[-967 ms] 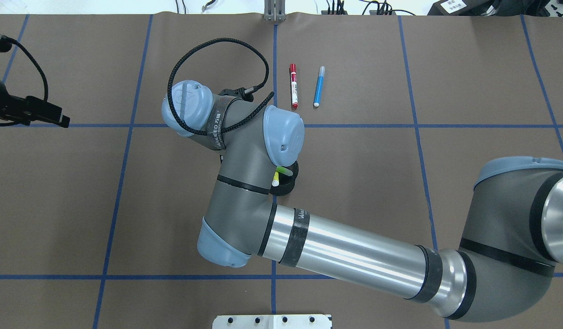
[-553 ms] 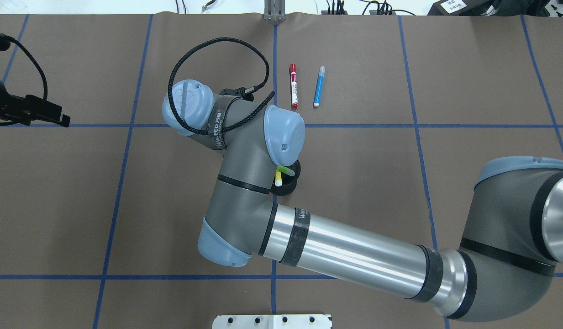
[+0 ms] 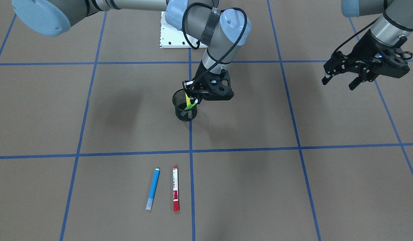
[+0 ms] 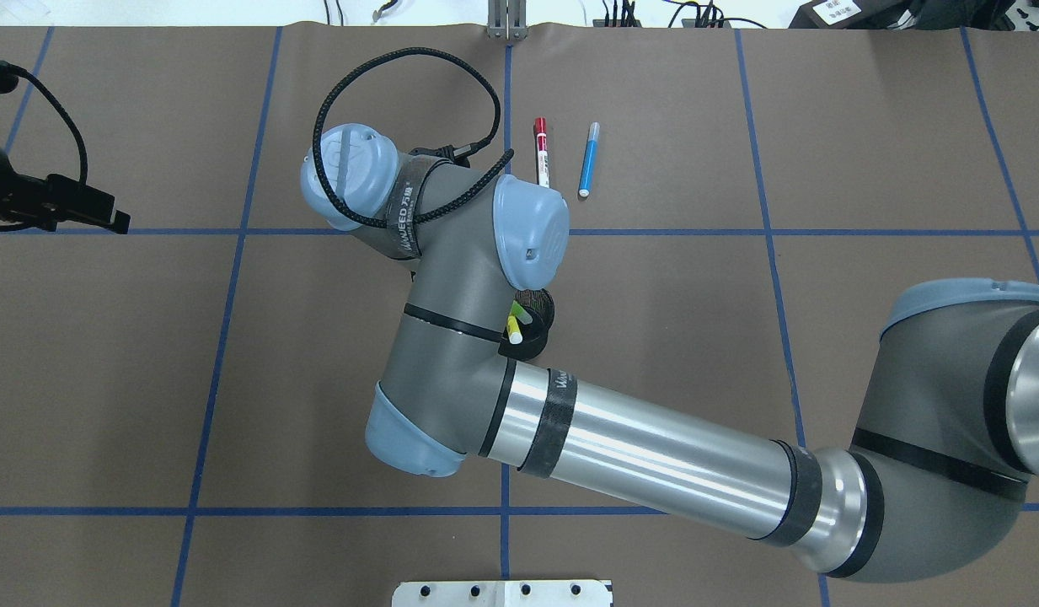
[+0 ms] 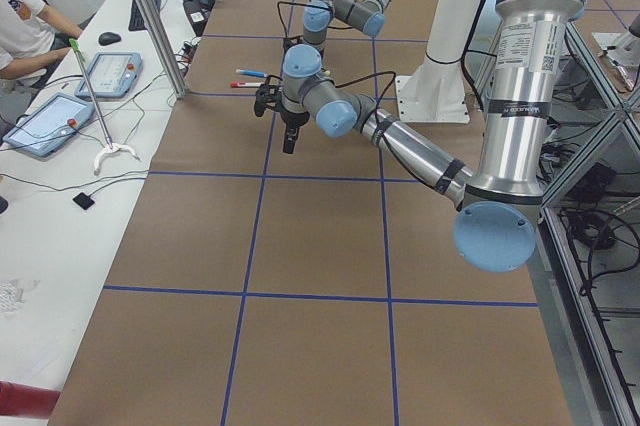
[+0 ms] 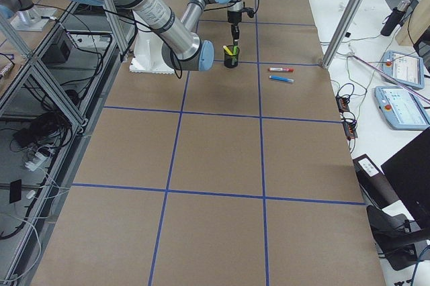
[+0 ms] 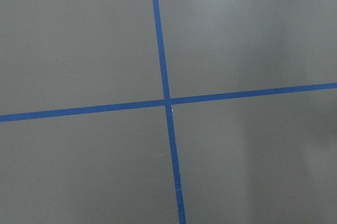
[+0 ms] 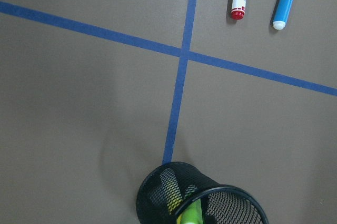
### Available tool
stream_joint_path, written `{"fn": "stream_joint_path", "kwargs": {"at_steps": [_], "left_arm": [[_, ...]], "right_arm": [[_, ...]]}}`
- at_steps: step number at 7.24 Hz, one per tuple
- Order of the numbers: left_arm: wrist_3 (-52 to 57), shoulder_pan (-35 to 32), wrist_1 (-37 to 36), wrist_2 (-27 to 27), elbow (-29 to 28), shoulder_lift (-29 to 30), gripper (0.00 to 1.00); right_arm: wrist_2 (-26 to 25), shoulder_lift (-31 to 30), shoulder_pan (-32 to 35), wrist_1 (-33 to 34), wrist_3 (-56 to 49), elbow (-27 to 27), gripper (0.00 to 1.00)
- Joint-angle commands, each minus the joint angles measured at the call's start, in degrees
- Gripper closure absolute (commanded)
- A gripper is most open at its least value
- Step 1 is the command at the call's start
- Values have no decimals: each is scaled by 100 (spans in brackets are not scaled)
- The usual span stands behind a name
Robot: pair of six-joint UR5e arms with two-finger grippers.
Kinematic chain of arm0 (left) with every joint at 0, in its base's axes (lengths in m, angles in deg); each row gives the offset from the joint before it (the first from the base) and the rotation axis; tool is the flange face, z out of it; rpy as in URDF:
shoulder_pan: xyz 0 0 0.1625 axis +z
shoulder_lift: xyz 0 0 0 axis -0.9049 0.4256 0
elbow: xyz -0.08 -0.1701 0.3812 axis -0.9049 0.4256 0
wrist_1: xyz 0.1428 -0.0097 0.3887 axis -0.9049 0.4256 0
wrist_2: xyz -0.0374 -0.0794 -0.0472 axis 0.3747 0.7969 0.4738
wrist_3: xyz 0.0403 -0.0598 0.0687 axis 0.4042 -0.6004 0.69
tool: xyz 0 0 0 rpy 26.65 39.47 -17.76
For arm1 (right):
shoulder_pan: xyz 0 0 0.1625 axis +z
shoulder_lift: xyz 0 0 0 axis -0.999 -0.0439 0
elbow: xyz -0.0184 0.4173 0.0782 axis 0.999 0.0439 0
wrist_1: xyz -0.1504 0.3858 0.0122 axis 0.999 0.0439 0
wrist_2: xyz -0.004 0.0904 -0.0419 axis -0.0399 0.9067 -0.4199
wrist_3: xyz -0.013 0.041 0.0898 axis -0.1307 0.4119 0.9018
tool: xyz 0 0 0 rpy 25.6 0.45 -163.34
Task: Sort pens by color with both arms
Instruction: 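Lift the green highlighter out of the cup with the right gripper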
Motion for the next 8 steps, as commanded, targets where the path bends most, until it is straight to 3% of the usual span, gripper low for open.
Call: {"fn": "stream_joint_path", "kwargs": {"at_steps": [1, 3, 5, 6, 8], "left_arm": [[-3, 9, 0, 0, 1, 0, 1], [-12, 9, 0, 0, -8, 9, 1], [-152, 44, 9, 0, -8, 17, 1], [-153, 53, 9, -9, -17, 17, 1], [-153, 53, 9, 0, -8, 17, 1]], "right_arm": [[-12, 20, 214, 272, -22, -466, 100], [-265, 81, 390, 816, -109, -1159, 100], [-1028, 99, 408, 863, -110, -1741, 100], [-1380, 108, 417, 637, -83, -1830, 100], [-2083, -258, 531, -1175, 100, -1517, 100]]}}
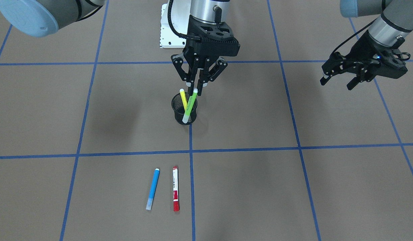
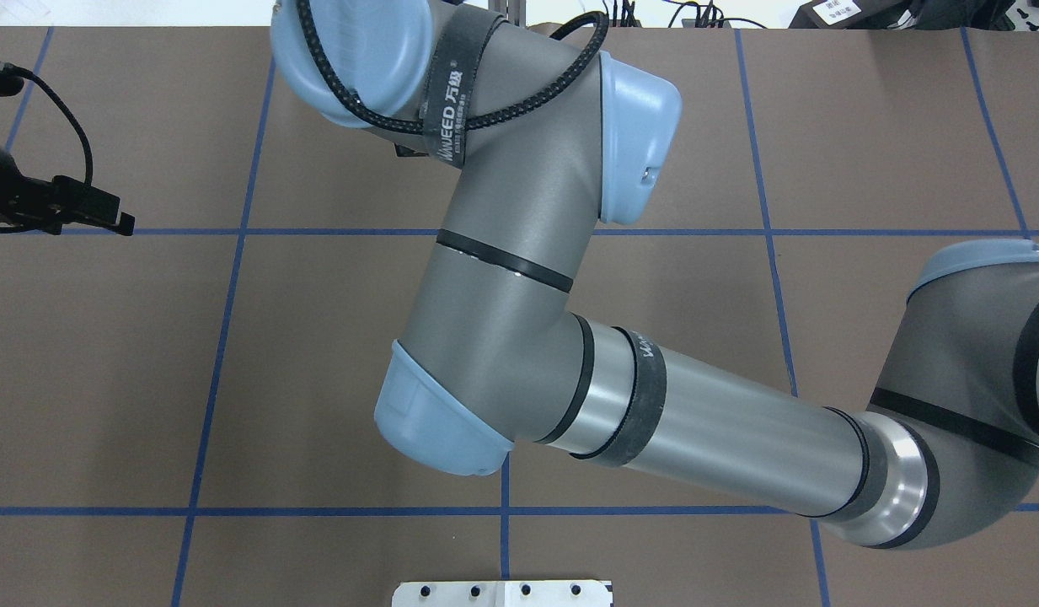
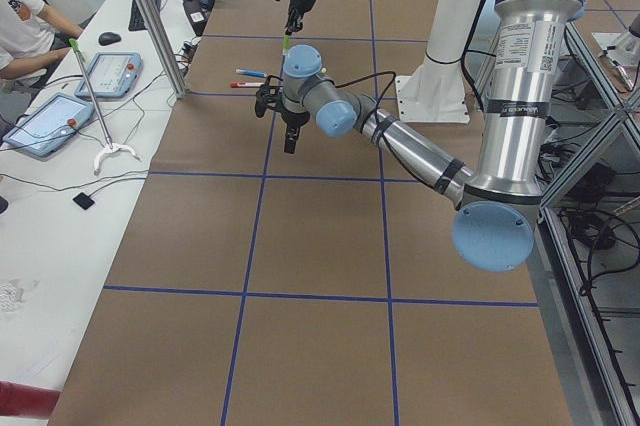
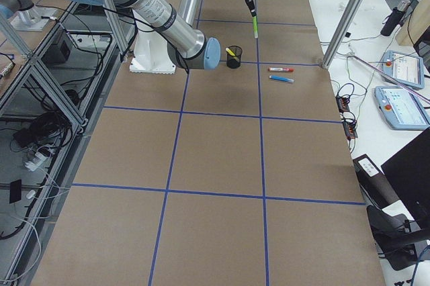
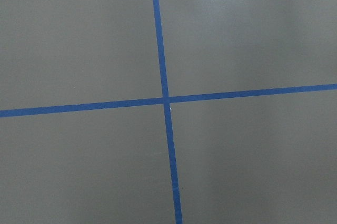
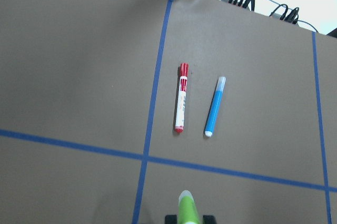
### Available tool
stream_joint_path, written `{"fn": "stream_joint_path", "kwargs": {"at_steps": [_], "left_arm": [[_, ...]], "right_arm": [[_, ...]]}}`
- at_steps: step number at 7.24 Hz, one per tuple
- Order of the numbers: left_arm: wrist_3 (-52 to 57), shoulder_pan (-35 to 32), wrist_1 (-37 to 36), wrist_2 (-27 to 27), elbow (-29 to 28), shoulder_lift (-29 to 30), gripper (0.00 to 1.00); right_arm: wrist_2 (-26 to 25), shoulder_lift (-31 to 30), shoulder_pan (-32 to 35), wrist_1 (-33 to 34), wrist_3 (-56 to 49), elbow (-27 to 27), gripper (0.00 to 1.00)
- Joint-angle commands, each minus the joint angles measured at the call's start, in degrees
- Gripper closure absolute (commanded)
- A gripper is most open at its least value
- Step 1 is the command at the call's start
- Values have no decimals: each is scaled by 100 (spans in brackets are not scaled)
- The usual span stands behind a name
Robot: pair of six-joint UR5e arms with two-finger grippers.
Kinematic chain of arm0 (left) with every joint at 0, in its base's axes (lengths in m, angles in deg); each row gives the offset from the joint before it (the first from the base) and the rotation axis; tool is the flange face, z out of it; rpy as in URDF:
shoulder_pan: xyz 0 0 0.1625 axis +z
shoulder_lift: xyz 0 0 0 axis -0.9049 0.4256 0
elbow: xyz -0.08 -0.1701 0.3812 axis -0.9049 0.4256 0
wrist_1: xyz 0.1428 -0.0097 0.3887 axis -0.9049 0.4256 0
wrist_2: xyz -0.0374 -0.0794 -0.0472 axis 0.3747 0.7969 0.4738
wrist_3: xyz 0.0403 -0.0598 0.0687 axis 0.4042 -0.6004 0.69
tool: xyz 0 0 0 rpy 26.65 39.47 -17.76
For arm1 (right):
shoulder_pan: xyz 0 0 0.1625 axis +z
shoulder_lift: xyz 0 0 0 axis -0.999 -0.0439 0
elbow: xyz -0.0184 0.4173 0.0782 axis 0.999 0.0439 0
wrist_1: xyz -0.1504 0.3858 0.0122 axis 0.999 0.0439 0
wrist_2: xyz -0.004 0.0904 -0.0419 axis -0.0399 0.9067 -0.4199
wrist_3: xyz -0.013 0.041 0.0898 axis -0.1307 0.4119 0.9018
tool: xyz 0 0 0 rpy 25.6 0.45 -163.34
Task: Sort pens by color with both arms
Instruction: 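Lift the green highlighter out of the cup with the right gripper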
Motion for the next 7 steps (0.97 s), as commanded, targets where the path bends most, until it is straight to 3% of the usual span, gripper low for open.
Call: {"fn": "stream_joint_path", "kwargs": {"at_steps": [1, 2, 3, 4, 5, 7], "left_arm": [[-13, 3, 0, -6, 6, 1, 1], [-5, 3, 0, -15, -3, 1, 1], [-5, -6, 0, -15, 6, 1, 1], [-5, -6, 0, -24, -3, 9, 1], [-5, 3, 0, -24, -20, 27, 1], [-5, 3, 0, -15, -12, 27, 1]], "right_arm": [[-858, -473, 95, -2366, 235, 601, 100], [-1036, -475, 209, -3057, 184, 1066, 100], [-1490, -414, 227, -3247, 192, 1488, 100], [-1668, -422, 271, -3988, 184, 1954, 100], [-1740, -422, 280, -4831, 192, 2515, 100], [-1749, -422, 254, -5348, 201, 3082, 100]]}}
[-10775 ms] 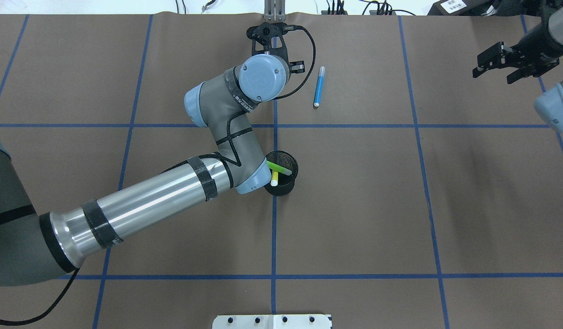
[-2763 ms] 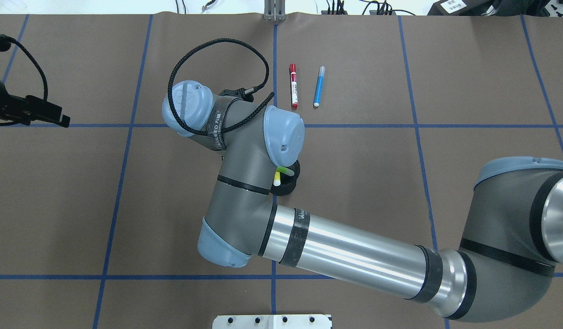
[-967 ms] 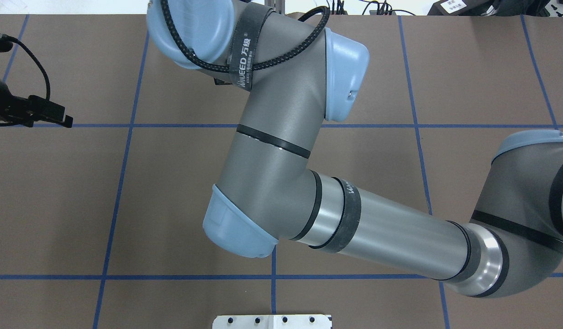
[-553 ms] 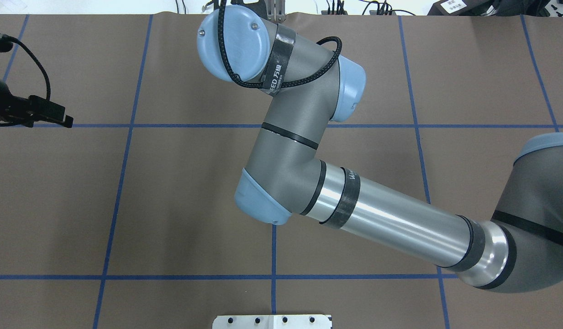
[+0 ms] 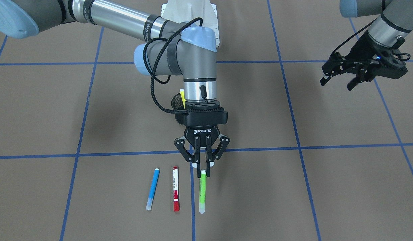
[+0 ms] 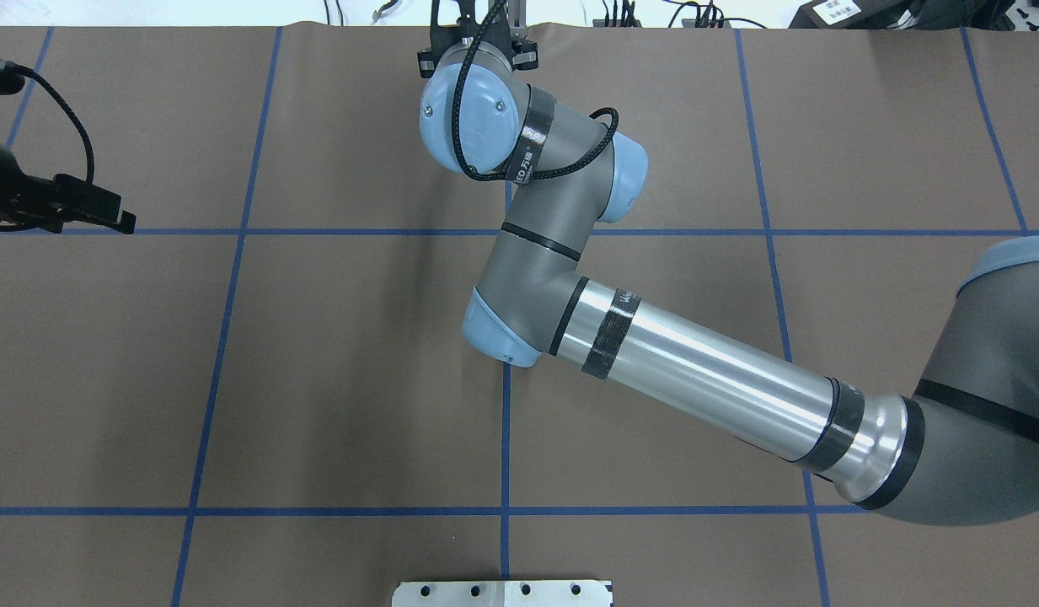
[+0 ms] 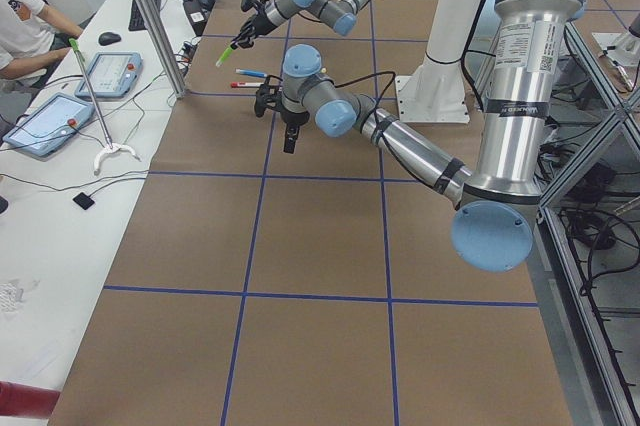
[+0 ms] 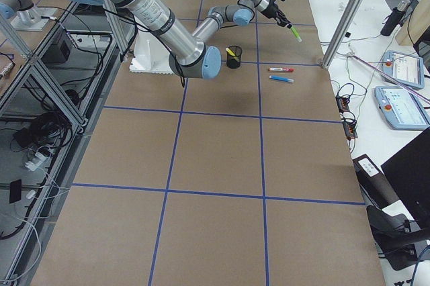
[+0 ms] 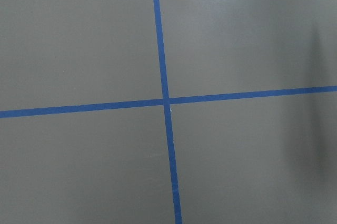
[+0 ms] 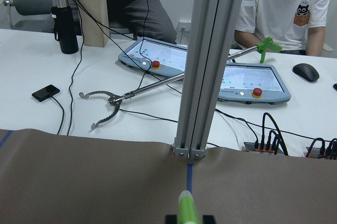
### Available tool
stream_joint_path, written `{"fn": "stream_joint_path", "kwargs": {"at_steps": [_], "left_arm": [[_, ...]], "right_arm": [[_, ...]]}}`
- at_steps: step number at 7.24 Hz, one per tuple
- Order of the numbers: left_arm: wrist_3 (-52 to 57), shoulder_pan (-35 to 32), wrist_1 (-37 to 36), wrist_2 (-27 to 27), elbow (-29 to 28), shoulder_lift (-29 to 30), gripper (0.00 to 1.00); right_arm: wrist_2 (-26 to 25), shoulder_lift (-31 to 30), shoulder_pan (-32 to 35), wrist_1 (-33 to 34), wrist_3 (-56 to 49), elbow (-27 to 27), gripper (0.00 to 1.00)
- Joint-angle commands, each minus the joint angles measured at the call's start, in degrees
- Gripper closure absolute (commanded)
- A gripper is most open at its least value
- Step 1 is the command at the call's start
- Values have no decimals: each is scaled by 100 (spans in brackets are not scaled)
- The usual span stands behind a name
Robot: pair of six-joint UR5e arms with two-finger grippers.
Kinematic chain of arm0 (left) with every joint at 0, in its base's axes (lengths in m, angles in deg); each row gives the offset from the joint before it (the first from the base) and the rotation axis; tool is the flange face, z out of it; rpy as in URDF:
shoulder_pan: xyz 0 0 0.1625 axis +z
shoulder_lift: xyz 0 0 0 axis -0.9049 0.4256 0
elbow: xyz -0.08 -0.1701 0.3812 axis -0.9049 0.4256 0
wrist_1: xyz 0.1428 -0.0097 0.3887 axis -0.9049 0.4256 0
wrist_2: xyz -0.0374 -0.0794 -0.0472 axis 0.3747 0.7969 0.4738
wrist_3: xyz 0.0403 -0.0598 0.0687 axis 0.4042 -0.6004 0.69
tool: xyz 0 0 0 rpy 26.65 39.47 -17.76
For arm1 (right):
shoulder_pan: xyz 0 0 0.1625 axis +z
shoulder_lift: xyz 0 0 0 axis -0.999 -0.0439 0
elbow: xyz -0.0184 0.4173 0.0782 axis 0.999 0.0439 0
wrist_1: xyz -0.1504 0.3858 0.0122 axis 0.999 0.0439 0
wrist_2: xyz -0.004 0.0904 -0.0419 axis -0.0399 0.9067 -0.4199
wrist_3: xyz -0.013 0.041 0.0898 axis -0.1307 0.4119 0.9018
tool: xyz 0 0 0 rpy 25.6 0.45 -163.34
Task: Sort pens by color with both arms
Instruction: 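Lower the green highlighter beside the red-capped marker and release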
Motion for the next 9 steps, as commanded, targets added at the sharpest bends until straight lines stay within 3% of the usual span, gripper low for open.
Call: {"fn": "stream_joint_path", "kwargs": {"at_steps": [1, 4, 9], "left_arm": [[-9, 2, 0, 7, 8, 21, 1], [-9, 2, 0, -2, 8, 30, 1], [0, 2, -9, 7, -10, 47, 1]], "right_arm": [[-11, -12, -39, -535, 4, 551, 100], [-11, -56, -267, -1054, -22, 1070, 100], [-266, -74, -391, -1064, -58, 1125, 100]]}}
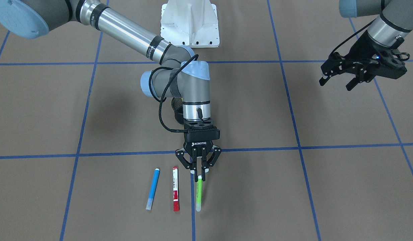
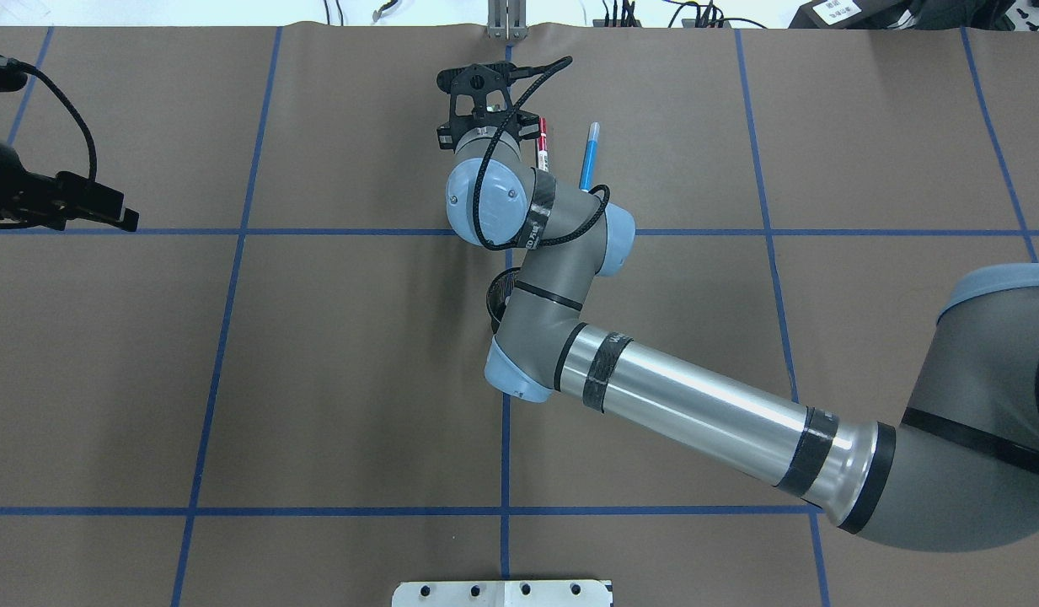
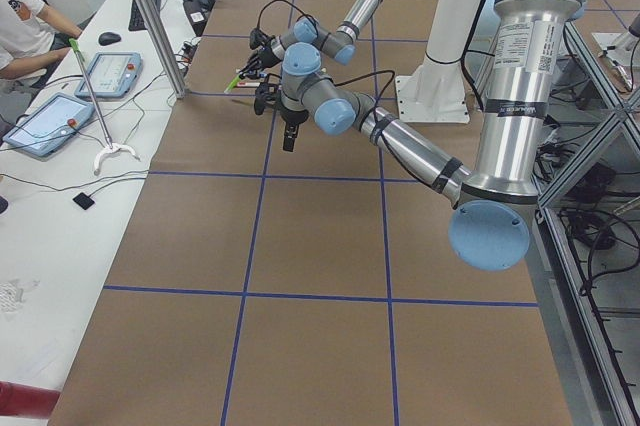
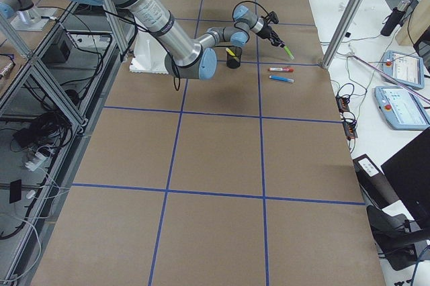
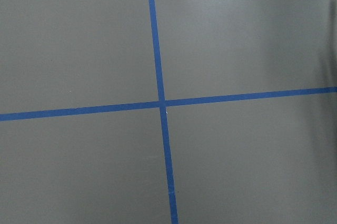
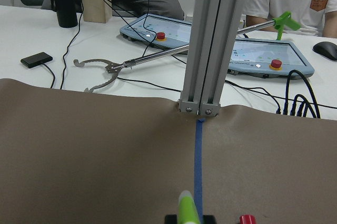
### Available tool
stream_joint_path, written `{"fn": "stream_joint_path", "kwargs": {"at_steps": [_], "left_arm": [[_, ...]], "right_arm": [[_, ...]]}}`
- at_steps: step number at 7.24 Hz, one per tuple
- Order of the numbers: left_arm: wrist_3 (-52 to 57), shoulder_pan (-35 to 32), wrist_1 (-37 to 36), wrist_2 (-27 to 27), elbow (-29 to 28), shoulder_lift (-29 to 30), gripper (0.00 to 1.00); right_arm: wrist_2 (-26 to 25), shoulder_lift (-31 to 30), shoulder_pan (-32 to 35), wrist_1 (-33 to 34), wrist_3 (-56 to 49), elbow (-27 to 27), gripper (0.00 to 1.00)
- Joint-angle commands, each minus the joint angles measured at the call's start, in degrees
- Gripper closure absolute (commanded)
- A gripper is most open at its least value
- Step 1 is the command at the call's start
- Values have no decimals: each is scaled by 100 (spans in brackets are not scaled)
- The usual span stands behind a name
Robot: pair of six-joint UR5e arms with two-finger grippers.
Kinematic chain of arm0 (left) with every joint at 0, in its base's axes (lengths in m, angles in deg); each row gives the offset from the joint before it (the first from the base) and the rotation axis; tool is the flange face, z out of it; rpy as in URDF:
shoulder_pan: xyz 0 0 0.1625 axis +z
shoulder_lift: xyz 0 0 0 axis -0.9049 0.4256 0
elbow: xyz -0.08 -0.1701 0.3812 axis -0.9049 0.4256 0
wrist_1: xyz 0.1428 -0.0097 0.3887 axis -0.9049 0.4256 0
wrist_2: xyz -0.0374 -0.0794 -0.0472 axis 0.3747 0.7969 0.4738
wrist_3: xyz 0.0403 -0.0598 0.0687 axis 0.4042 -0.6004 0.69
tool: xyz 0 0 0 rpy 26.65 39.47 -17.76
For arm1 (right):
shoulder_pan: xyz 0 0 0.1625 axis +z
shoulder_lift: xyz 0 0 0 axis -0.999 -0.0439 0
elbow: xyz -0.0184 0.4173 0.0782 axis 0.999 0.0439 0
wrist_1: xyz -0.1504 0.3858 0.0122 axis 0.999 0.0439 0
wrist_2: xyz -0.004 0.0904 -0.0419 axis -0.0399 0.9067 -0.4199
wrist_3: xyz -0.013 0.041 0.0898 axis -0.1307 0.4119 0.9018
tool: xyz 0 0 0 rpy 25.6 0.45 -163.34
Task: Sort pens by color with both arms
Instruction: 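Lower the green highlighter beside the red-capped marker and release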
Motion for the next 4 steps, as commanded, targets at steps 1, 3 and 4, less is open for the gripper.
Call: {"fn": "stream_joint_path", "kwargs": {"at_steps": [1, 3, 4], "left_arm": [[0, 0, -1, 3, -5, 2, 1], [0, 0, -1, 3, -5, 11, 1], [0, 0, -1, 3, -5, 11, 1]], "right_arm": [[8, -10, -32, -1, -2, -10, 72], [17, -106, -93, -1, -11, -98, 27], [43, -159, -93, -1, -63, -272, 15]]}}
